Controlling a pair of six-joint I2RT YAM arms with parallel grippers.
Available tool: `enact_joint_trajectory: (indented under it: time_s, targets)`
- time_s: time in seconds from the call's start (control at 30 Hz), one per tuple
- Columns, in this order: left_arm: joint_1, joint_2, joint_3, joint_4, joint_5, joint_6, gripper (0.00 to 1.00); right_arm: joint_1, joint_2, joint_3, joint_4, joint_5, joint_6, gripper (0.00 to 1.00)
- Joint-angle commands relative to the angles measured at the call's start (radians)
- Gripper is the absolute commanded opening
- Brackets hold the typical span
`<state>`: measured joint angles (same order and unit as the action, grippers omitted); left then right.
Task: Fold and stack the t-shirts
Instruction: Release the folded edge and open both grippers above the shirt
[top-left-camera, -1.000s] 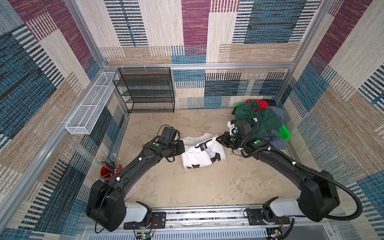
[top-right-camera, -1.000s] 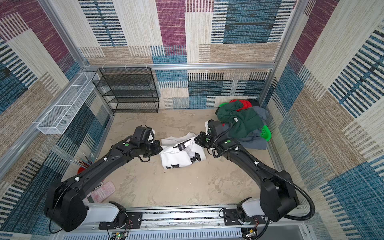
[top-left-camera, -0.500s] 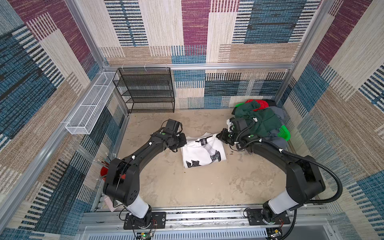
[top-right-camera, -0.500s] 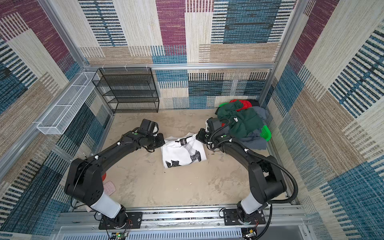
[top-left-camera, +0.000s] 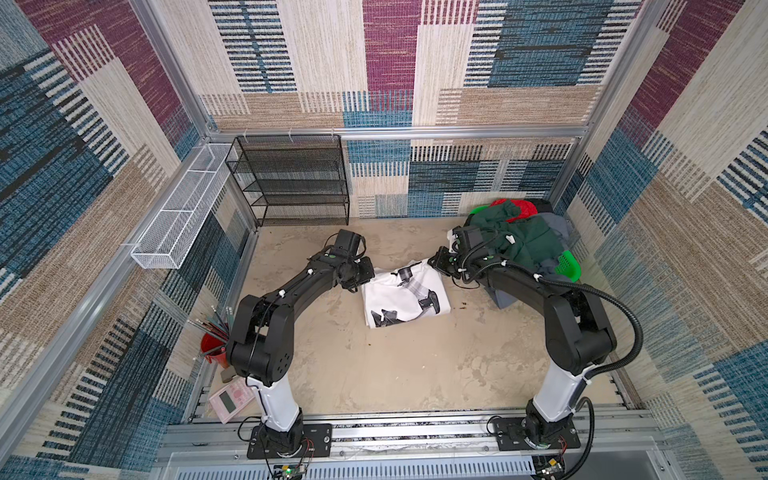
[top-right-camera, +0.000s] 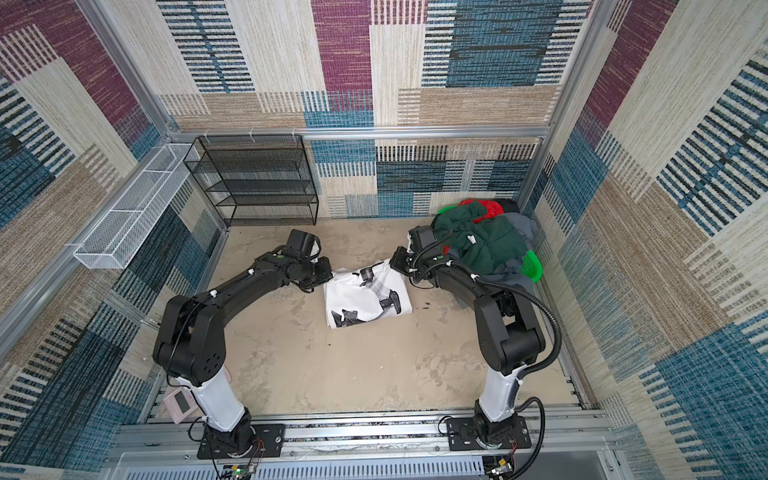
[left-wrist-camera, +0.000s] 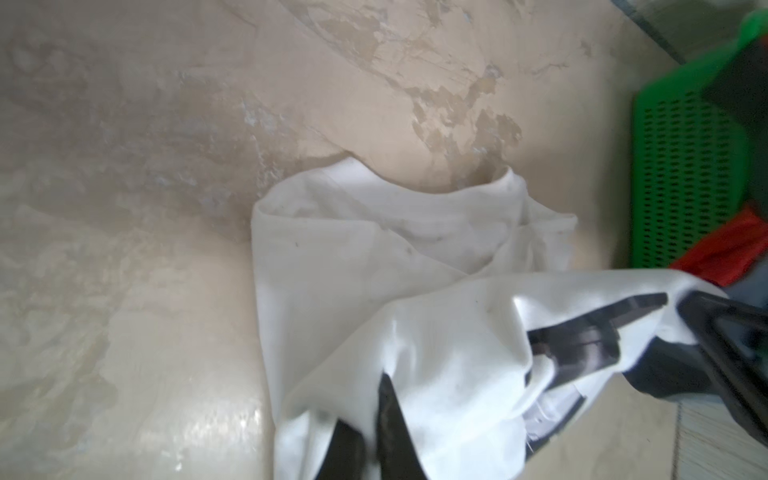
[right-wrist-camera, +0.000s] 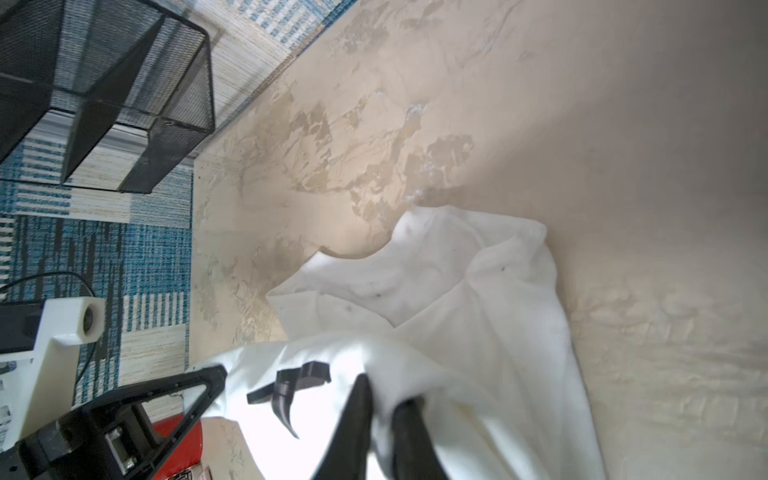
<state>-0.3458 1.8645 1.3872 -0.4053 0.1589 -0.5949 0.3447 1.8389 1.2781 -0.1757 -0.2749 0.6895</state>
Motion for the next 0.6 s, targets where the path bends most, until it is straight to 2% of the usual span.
enact_joint_trajectory:
  time_s: [0.0,0.03,0.1,0.13,0.17,0.3,0.43,0.5,0.57]
  targets:
    - [0.031,0.127,0.164,0.007,-0.020,0.108,0.59,-0.026,0.073,0.048,0.069,0.004,-0.053,0.75]
    - [0.034,0.166,0.251,-0.061,-0.025,0.127,0.66,-0.034,0.104,0.082,0.057,-0.019,-0.081,0.84]
    - [0.033,0.188,0.310,-0.110,-0.049,0.156,0.78,-0.045,0.145,0.157,-0.017,0.004,-0.134,0.98]
    - [0.033,0.176,0.302,-0.104,-0.051,0.161,0.96,-0.047,0.152,0.178,-0.055,0.032,-0.165,1.00]
    - [0.033,0.156,0.284,-0.097,-0.054,0.170,0.98,-0.047,0.144,0.178,-0.070,0.050,-0.188,0.99]
    - [0.032,0.033,0.127,-0.031,-0.104,0.167,0.98,-0.047,0.051,0.078,-0.057,0.102,-0.226,0.99]
    - [0.030,-0.099,-0.067,0.055,-0.077,0.141,0.98,-0.047,-0.007,0.010,-0.064,0.092,-0.229,1.00]
    - [0.025,-0.149,-0.143,0.076,-0.060,0.117,0.98,-0.044,-0.018,-0.005,-0.064,0.058,-0.240,0.94]
    - [0.008,-0.203,-0.218,0.108,-0.041,0.086,0.98,-0.034,-0.023,-0.001,-0.086,0.036,-0.261,0.80]
